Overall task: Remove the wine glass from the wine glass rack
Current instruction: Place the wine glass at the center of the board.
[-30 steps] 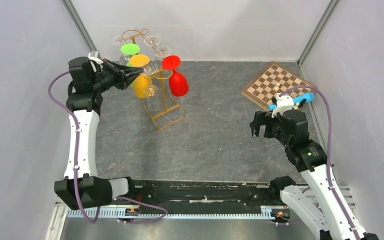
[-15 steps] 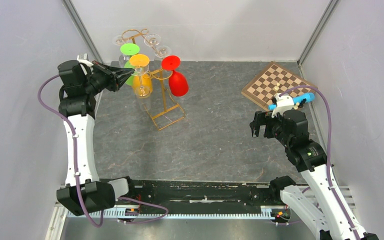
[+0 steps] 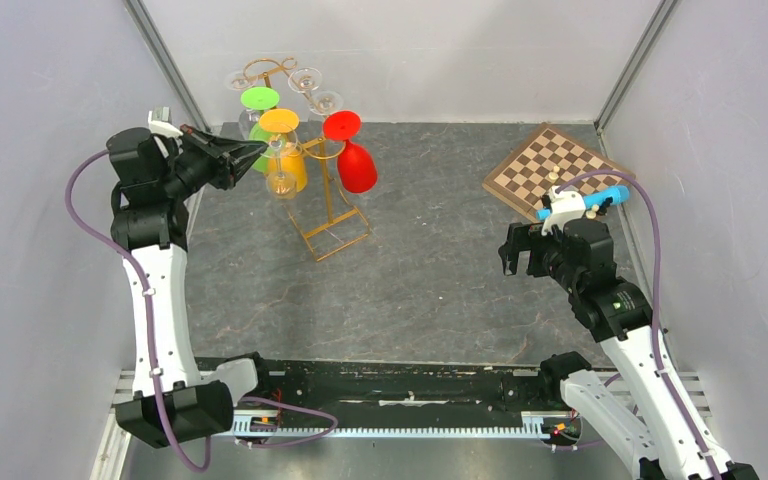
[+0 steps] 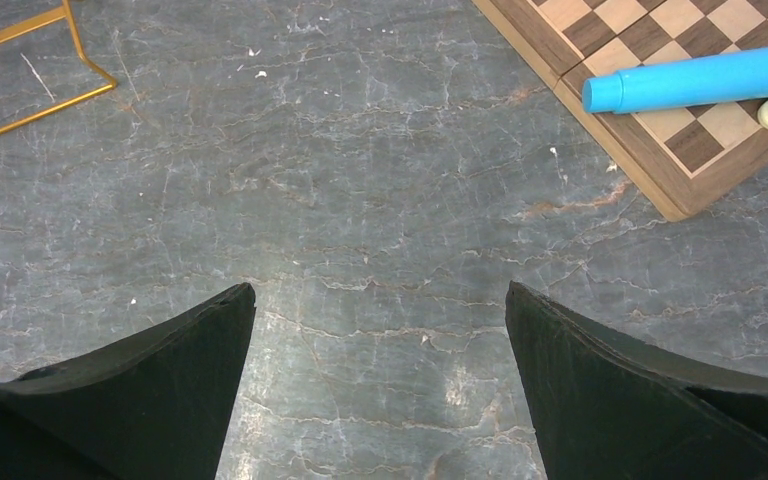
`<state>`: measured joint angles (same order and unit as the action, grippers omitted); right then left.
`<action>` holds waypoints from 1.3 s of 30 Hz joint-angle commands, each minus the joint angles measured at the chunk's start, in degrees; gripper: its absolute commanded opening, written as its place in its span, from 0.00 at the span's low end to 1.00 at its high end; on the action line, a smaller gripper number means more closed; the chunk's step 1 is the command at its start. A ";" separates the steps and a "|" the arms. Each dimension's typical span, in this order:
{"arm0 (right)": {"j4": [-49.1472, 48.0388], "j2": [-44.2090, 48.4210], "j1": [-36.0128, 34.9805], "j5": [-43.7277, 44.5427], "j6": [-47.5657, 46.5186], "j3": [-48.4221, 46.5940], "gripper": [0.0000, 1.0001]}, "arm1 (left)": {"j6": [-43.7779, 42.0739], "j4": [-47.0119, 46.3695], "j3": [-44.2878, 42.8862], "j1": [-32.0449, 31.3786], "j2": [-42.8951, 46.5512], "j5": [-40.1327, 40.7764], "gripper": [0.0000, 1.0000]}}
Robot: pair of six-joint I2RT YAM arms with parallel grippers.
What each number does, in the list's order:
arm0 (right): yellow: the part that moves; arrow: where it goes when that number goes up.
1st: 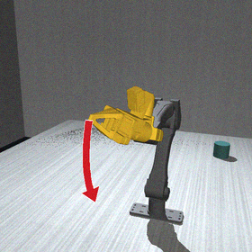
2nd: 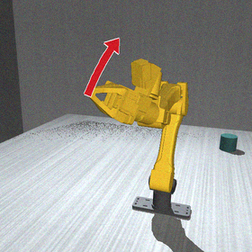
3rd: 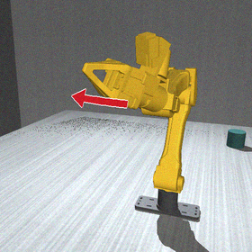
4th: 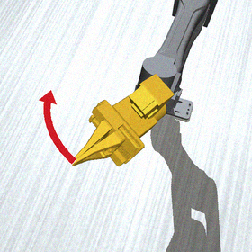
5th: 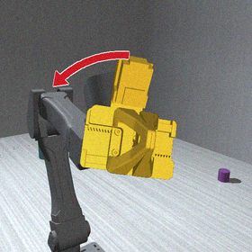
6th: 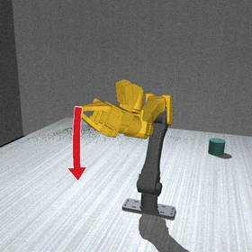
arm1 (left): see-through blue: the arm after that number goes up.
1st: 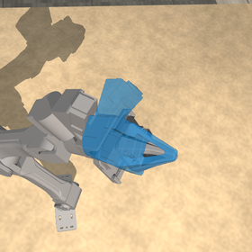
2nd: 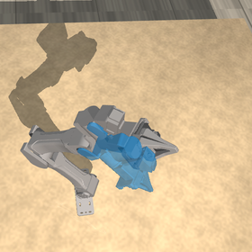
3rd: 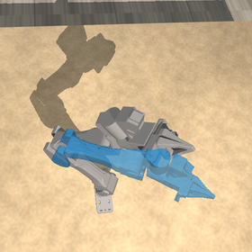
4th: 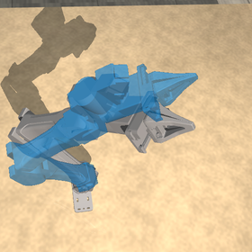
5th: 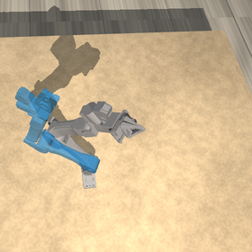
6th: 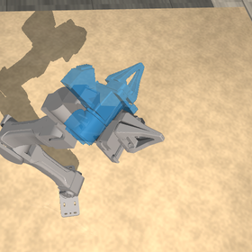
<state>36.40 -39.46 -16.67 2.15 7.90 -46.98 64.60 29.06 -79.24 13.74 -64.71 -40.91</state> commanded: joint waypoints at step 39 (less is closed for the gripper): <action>3.76 -1.15 -0.30 -17.77 6.65 -8.76 0.98 | -21.99 8.79 2.57 -51.44 4.43 12.69 0.02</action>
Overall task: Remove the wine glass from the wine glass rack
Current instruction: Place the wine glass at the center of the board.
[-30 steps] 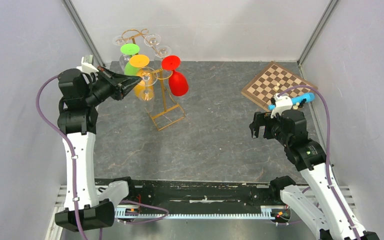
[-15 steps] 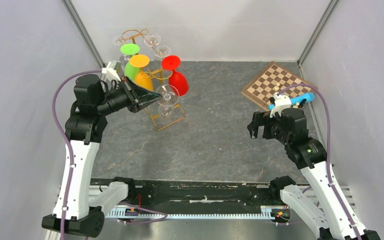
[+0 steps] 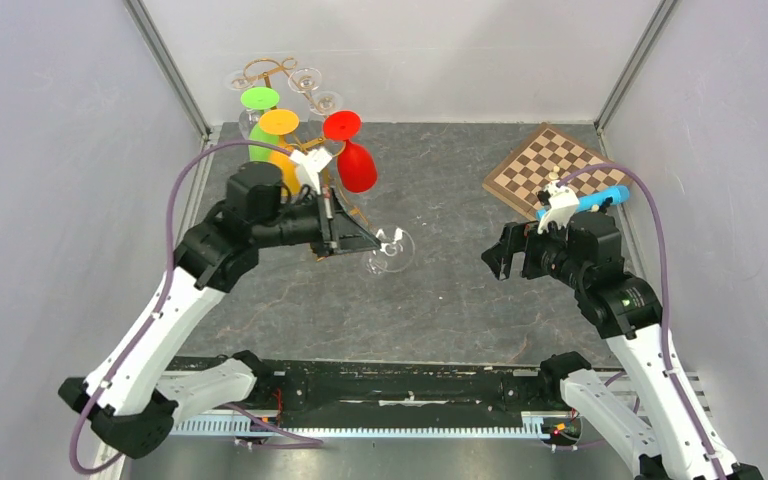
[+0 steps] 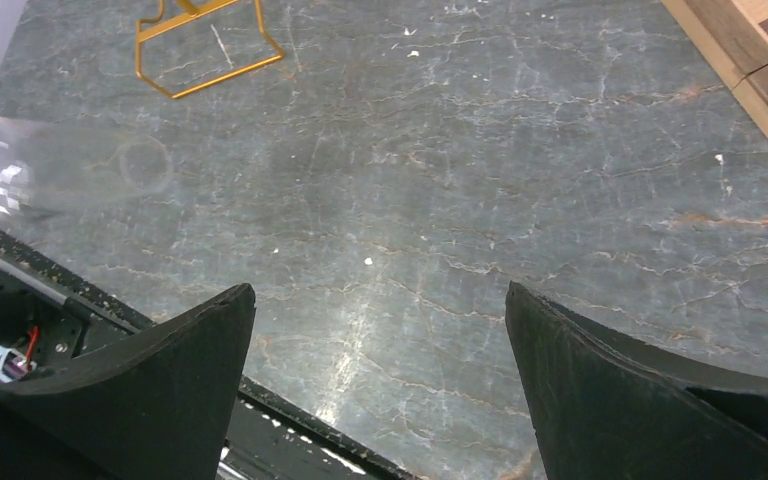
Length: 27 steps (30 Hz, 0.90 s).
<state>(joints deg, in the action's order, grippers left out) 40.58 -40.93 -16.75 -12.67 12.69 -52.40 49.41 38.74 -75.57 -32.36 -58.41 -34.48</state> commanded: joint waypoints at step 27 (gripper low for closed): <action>-8.78 -2.47 -0.30 -19.17 9.16 -1.12 0.95 | -35.79 -9.29 4.61 -27.53 -2.71 23.86 0.02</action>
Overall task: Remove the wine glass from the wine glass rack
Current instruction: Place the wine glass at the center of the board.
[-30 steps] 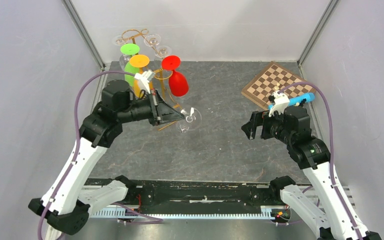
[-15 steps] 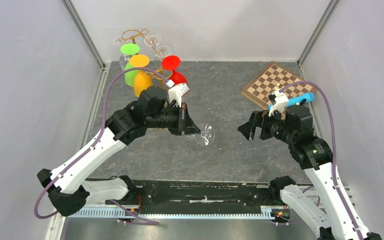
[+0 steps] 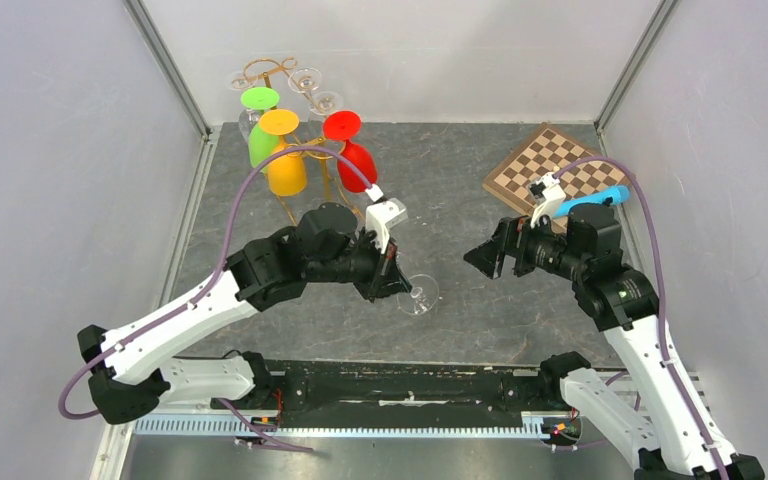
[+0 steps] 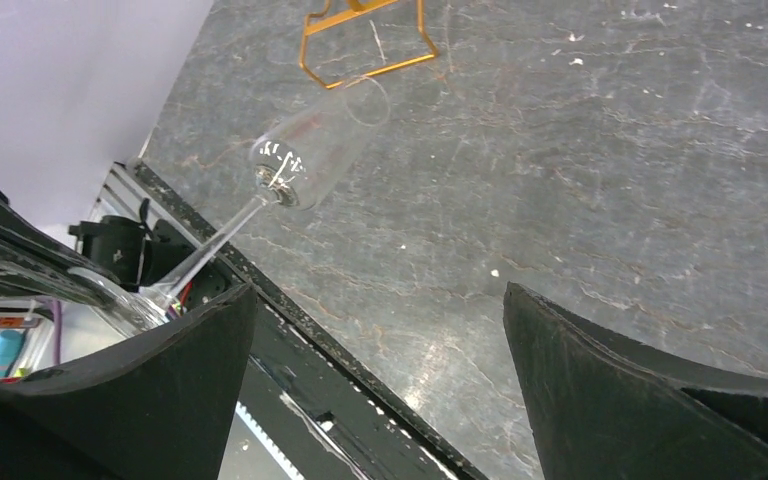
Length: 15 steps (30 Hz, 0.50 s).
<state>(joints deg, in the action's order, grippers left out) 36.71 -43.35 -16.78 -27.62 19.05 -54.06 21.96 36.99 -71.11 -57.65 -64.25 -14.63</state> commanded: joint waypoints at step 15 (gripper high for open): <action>-14.42 -1.69 -8.73 -3.05 11.81 5.82 0.93 | -24.97 -13.56 6.74 -15.50 4.20 22.77 0.02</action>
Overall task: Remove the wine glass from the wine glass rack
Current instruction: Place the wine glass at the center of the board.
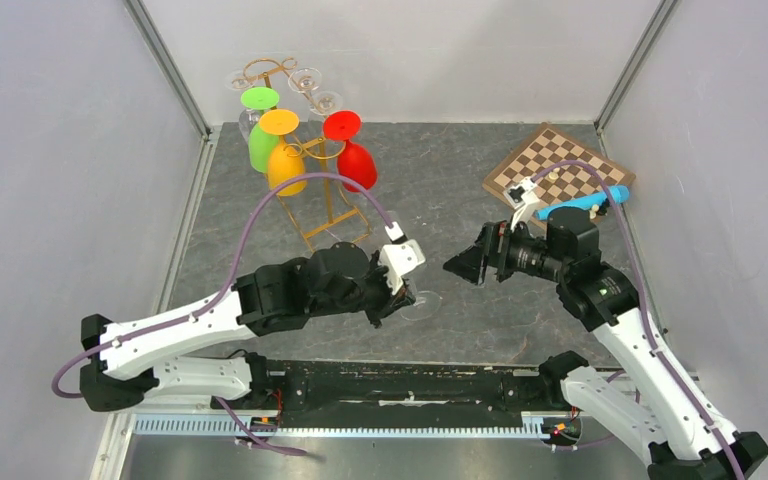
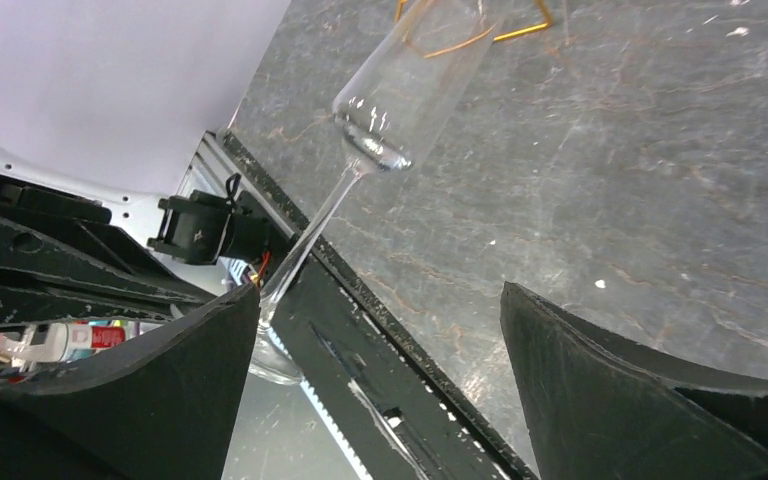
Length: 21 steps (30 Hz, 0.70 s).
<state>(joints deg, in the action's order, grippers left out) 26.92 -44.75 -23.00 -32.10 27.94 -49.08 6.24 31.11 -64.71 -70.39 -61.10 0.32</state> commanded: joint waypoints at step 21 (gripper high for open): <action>-14.27 -3.66 -13.18 7.91 10.74 4.95 0.90 | -21.33 -13.18 4.06 -19.01 -1.40 29.43 0.02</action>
<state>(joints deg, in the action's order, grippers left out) 16.99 -48.14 -35.14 -26.44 36.69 -44.23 -9.28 24.51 -60.34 -86.72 -61.65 22.81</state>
